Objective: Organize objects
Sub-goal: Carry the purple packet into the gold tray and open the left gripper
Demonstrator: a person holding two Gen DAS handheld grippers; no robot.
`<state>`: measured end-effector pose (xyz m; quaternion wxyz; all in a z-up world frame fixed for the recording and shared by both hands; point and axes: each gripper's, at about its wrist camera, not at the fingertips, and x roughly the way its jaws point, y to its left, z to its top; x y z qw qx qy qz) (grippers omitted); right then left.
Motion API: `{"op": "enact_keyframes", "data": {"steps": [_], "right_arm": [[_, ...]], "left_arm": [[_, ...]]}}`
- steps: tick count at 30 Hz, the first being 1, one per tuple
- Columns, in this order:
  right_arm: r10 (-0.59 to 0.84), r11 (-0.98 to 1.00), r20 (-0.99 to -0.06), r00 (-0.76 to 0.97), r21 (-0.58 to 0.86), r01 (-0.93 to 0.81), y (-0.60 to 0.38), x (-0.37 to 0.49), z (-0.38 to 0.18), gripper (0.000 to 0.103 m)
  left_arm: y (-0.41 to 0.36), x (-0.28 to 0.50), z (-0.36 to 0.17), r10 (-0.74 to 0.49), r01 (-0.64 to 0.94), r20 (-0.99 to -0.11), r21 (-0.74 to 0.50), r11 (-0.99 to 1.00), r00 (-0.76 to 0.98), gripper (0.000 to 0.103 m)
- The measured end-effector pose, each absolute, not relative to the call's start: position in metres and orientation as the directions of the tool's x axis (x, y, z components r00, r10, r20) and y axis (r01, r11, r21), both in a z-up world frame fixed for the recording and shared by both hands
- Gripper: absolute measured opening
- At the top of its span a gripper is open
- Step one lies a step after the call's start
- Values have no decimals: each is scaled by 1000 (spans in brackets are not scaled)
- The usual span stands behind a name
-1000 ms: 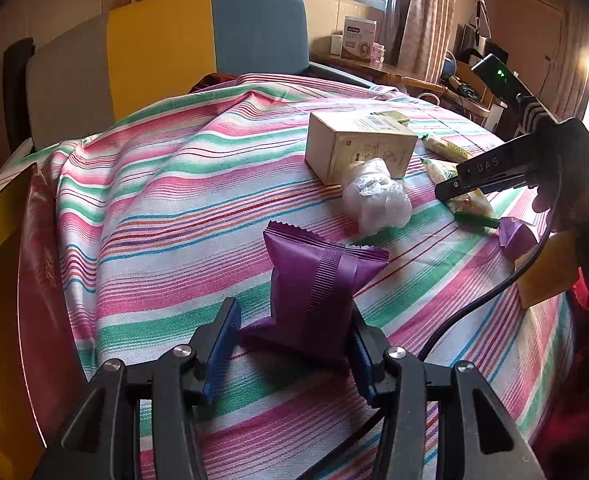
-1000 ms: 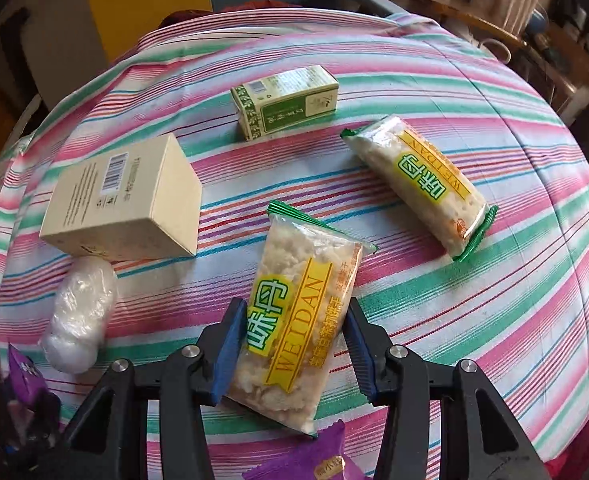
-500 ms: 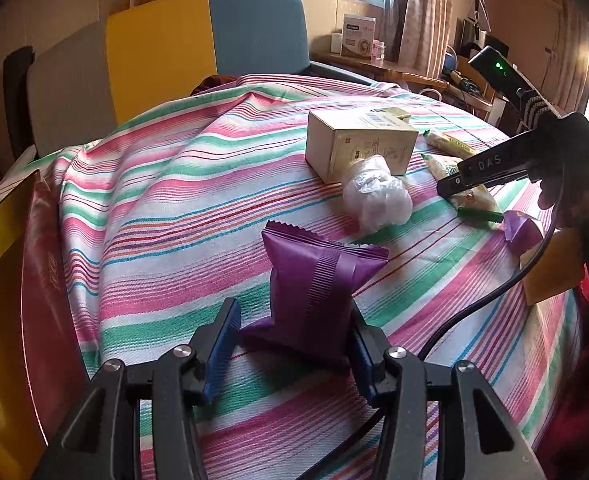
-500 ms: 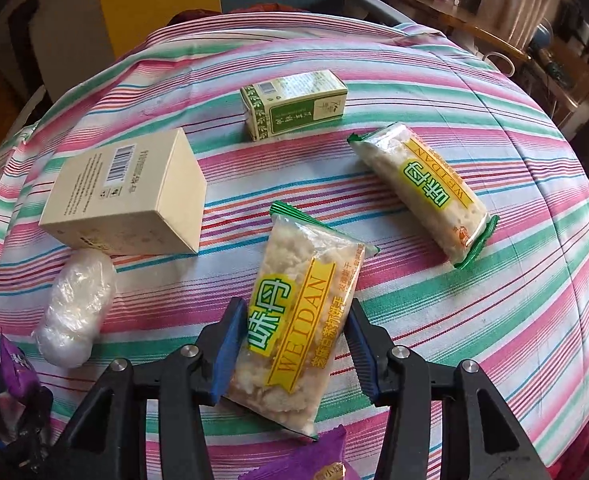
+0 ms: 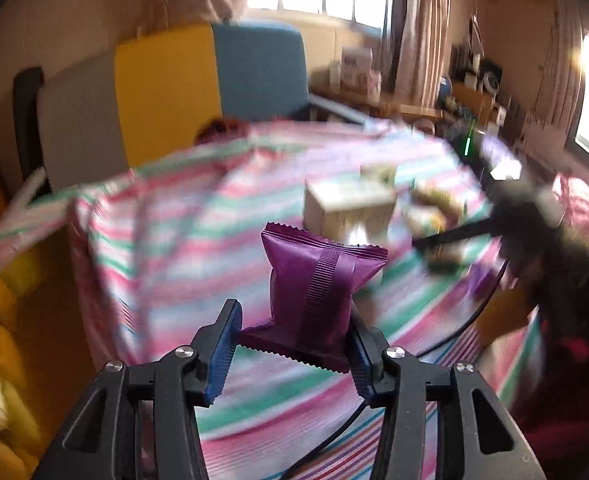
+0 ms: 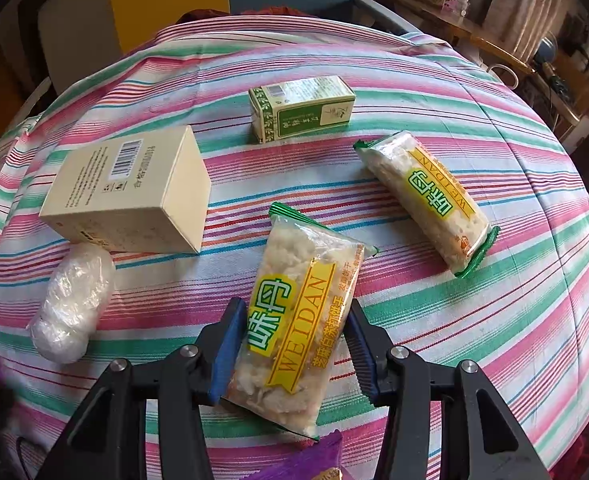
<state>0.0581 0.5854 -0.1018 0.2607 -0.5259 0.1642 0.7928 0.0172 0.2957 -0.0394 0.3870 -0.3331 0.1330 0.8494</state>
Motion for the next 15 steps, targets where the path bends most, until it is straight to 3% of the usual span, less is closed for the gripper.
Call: {"op": "enact_keyframes", "data": {"steps": [8, 15], "right_arm": [[250, -808, -915, -317, -17, -588, 587, 54, -107, 50], [260, -808, -913, -315, -27, -589, 579, 60, -103, 50]], "left_arm": [[245, -3, 4, 543, -675, -670, -84, -733, -506, 50], [145, -61, -4, 510, -457, -722, -296, -839, -468, 50]]}}
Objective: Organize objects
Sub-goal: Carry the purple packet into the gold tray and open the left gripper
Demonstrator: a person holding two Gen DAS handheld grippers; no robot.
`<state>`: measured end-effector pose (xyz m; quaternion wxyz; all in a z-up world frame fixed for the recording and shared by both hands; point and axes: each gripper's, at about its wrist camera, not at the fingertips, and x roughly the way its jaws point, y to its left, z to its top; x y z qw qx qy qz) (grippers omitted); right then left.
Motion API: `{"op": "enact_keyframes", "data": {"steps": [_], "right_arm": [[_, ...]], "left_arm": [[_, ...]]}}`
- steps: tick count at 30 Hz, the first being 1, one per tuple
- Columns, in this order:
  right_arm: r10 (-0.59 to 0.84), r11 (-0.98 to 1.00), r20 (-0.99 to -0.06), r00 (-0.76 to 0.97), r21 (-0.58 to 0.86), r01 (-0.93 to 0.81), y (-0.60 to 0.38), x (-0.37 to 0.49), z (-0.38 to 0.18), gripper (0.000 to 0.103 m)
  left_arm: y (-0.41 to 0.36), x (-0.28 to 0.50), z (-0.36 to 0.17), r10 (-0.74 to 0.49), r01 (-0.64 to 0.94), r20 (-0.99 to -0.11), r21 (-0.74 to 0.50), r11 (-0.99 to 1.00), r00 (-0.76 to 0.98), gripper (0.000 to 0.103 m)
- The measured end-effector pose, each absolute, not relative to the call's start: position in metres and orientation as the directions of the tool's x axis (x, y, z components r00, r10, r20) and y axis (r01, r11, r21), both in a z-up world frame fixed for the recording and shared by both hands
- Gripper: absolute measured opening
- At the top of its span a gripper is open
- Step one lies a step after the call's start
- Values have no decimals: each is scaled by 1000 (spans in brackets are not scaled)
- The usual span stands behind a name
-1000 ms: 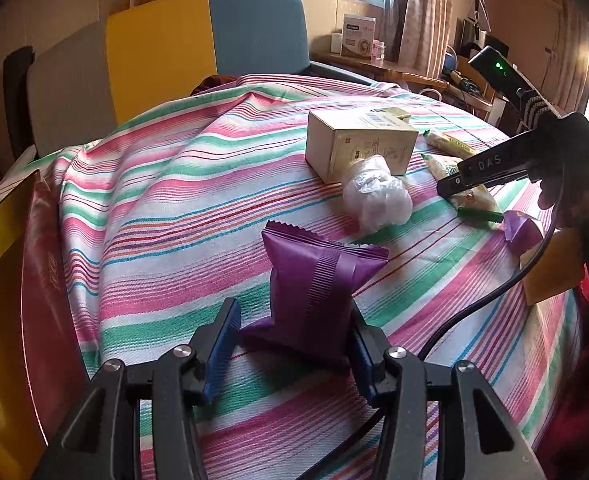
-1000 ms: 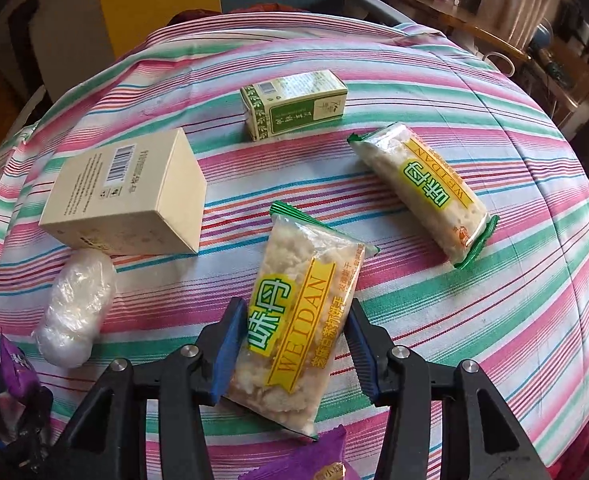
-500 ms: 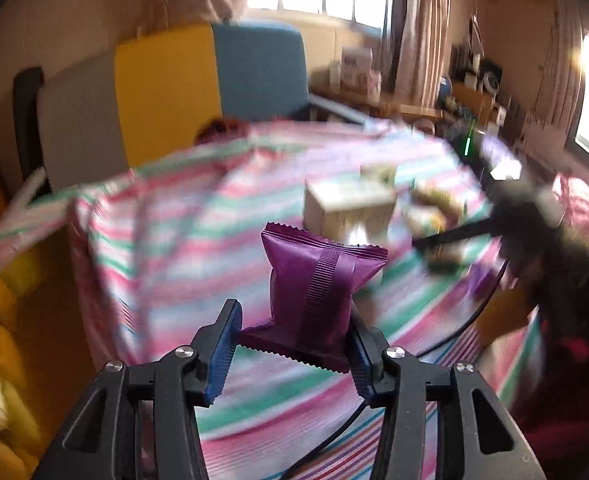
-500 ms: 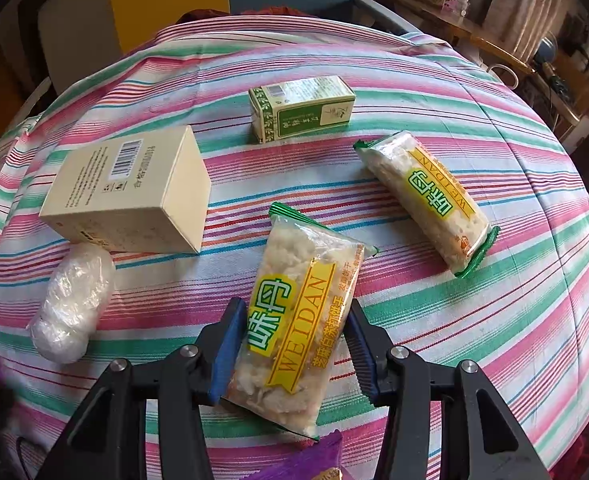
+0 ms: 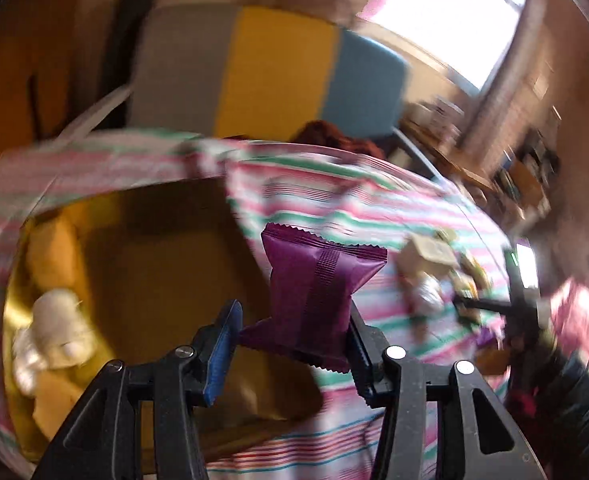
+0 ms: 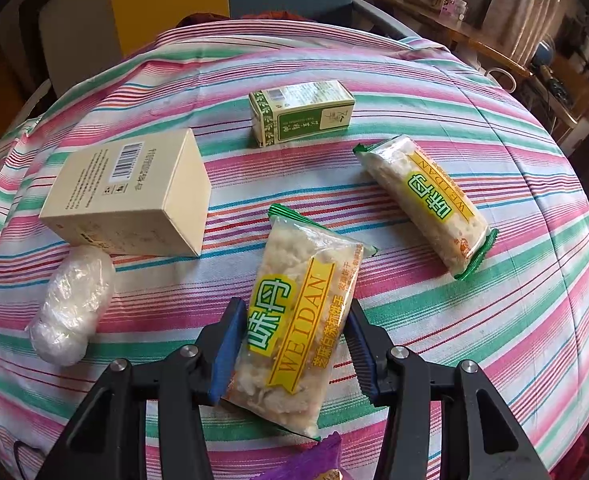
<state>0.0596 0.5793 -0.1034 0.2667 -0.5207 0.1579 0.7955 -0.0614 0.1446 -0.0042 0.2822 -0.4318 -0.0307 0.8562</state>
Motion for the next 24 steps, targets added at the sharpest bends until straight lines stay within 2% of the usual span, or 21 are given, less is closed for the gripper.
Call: {"op": "enact_keyframes", "data": {"steps": [8, 24], "right_arm": [[267, -811, -912, -310, -38, -584, 568, 62, -99, 50], [273, -817, -913, -304, -53, -575, 561, 63, -97, 50]], "left_arm": [[70, -133, -20, 418, -229, -759, -350, -908, -499, 50], [65, -231, -96, 211, -84, -897, -193, -977, -388, 51]]}}
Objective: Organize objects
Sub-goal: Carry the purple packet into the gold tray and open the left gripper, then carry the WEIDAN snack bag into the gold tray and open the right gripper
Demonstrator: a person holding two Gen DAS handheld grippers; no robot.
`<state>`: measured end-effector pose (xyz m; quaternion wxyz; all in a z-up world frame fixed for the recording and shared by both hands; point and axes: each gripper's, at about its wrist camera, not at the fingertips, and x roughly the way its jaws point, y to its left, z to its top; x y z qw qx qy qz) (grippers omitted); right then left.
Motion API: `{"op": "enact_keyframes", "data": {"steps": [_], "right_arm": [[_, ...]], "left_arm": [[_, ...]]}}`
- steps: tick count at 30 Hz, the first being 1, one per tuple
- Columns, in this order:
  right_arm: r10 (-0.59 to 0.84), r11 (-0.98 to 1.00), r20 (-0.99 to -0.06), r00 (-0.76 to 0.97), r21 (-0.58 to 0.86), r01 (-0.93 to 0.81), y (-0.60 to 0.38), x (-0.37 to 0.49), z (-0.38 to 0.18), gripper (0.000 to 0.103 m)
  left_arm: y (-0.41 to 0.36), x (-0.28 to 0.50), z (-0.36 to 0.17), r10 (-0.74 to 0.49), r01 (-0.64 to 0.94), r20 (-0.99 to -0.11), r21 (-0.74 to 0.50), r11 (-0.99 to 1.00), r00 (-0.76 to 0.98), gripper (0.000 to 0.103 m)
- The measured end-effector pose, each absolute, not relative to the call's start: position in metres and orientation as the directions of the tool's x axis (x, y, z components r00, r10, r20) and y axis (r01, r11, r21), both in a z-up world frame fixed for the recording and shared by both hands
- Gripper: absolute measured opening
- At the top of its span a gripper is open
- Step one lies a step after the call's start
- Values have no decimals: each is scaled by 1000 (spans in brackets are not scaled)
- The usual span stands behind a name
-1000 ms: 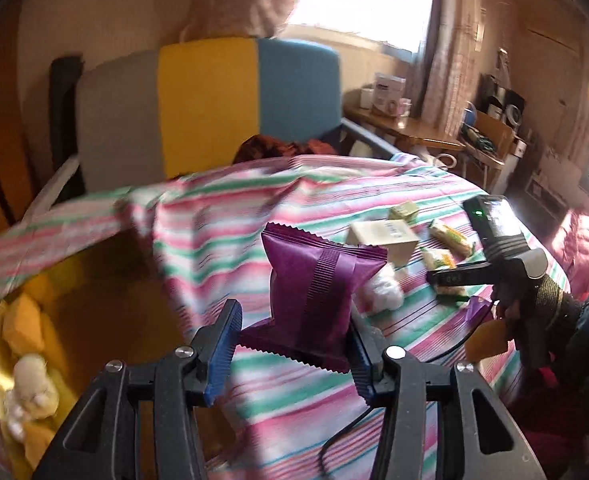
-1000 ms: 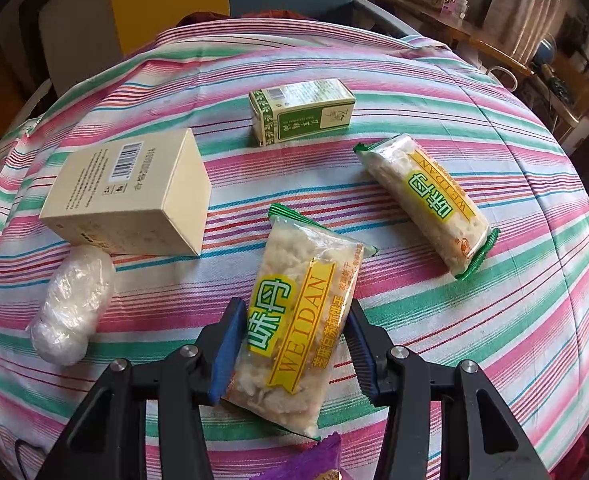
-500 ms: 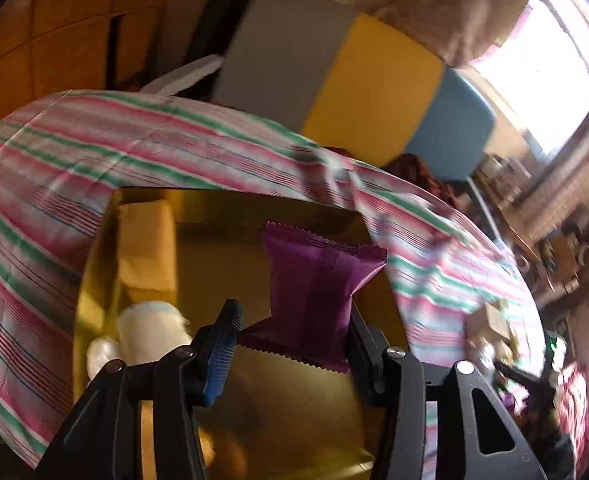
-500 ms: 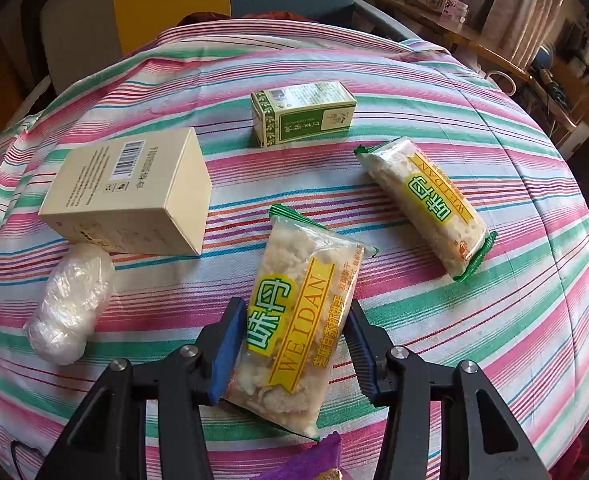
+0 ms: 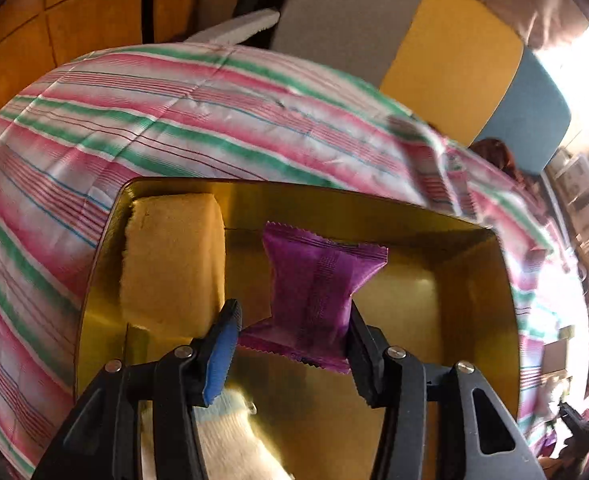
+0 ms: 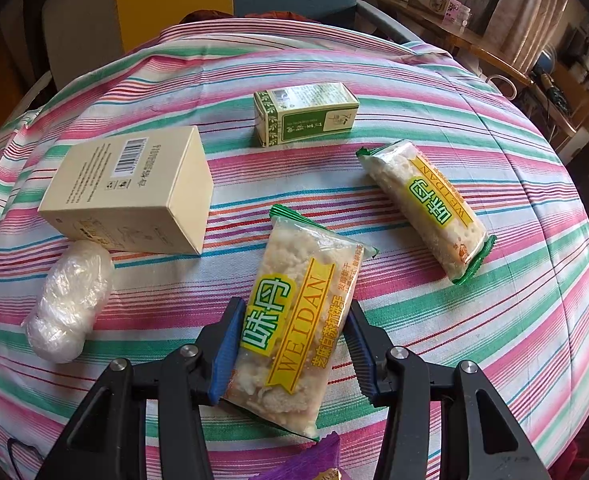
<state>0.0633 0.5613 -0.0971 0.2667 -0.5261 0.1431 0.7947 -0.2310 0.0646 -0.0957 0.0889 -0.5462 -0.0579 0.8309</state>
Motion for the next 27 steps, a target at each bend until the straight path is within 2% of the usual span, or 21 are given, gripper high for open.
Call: {"op": "enact_keyframes", "data": {"steps": [2, 6, 11, 15, 22, 27], "right_arm": [[274, -817, -913, -304, -54, -574, 561, 63, -97, 50], [273, -817, -913, -304, -53, -574, 562, 63, -97, 50], [272, -816, -913, -305, -50, -576, 562, 64, -97, 50], [271, -816, -912, -308, -48, -577, 563, 63, -97, 50], [272, -813, -910, -313, -43, -581, 563, 63, -97, 49], [271, -807, -905, -328, -29, -590, 566, 62, -95, 46]], "left_arm": [[64, -236, -102, 170, -56, -913, -160, -985, -371, 51], [61, -235, -101, 176, -54, -914, -169, -984, -366, 52], [60, -223, -90, 202, -102, -900, -176, -979, -387, 67], [56, -215, -74, 197, -89, -891, -176, -980, -409, 67], [51, -144, -11, 166, -186, -763, -61, -981, -625, 67], [46, -86, 7, 166, -212, -681, -16, -977, -713, 67]]}}
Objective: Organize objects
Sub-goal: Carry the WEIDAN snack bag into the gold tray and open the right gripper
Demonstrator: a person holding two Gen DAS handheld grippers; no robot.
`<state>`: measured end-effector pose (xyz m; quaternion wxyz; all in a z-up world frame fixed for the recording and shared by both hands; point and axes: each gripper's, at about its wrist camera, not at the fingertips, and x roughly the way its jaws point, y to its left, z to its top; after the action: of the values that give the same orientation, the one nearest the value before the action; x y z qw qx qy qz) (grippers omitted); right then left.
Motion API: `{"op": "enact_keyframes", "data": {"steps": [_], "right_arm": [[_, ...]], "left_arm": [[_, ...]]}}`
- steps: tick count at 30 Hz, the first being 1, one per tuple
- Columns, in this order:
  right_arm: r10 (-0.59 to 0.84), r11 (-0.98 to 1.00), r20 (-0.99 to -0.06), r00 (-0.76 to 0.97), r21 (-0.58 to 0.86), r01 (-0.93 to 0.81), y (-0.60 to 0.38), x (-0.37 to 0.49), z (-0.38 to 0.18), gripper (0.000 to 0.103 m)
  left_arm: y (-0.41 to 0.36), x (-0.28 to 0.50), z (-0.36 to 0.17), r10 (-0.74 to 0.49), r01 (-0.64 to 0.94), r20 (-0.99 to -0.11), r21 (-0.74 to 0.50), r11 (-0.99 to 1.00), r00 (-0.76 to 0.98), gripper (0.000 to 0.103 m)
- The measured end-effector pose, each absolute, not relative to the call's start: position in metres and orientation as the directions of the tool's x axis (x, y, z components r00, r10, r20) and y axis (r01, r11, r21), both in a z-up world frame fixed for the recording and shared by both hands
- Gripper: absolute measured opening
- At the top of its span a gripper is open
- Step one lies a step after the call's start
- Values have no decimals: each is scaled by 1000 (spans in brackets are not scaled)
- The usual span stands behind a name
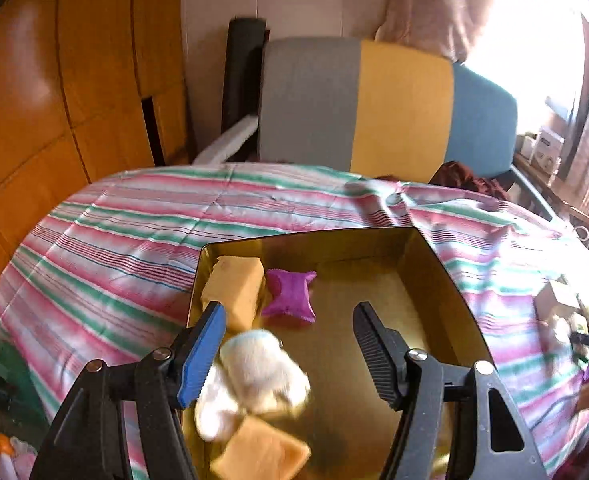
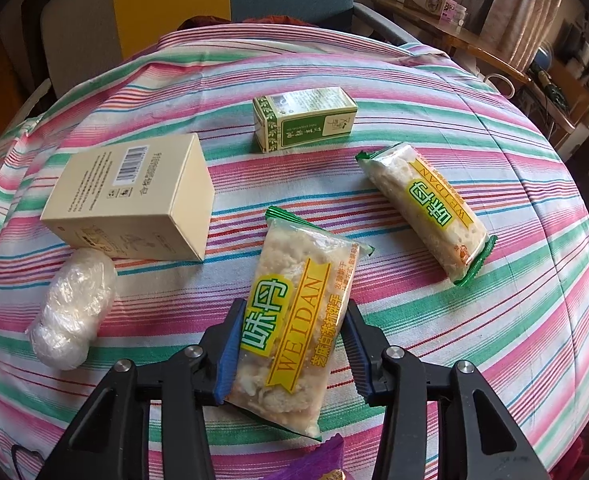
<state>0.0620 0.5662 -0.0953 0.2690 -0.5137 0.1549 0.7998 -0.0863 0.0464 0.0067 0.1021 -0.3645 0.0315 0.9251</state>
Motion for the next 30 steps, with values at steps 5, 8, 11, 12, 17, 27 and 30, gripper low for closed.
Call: {"op": "enact_keyframes", "data": {"steps": [5, 8, 11, 12, 17, 27, 30], "right_arm": [[296, -799, -880, -370, -15, -602, 564, 62, -83, 46], [313, -792, -869, -384, -16, -610, 564, 62, -76, 46], [325, -785, -860, -393, -14, -619, 565, 61, -70, 46], [332, -782, -856, -396, -16, -623, 562, 61, -66, 46], [377, -777, -833, -405, -46, -628, 549, 60, -48, 46], [377, -797, -794, -478, -15, -604, 527, 54, -9, 46], [299, -824, -782, -547, 78, -561, 510, 46, 11, 46]], "left_arm": [[42, -56, 9, 170, -223, -660, -3, -975, -732, 67], [38, -48, 6, 188, -237, -666, -18, -971, -722, 67], [36, -41, 3, 204, -241, -668, -37, -970, -716, 67], [36, -38, 3, 206, -241, -669, -41, -970, -714, 67], [31, -32, -5, 213, -239, -678, -57, -969, -704, 67], [8, -22, -13, 226, -221, -683, -96, -970, -694, 67], [-4, -18, -12, 220, -204, -676, -105, -973, -703, 67]]}}
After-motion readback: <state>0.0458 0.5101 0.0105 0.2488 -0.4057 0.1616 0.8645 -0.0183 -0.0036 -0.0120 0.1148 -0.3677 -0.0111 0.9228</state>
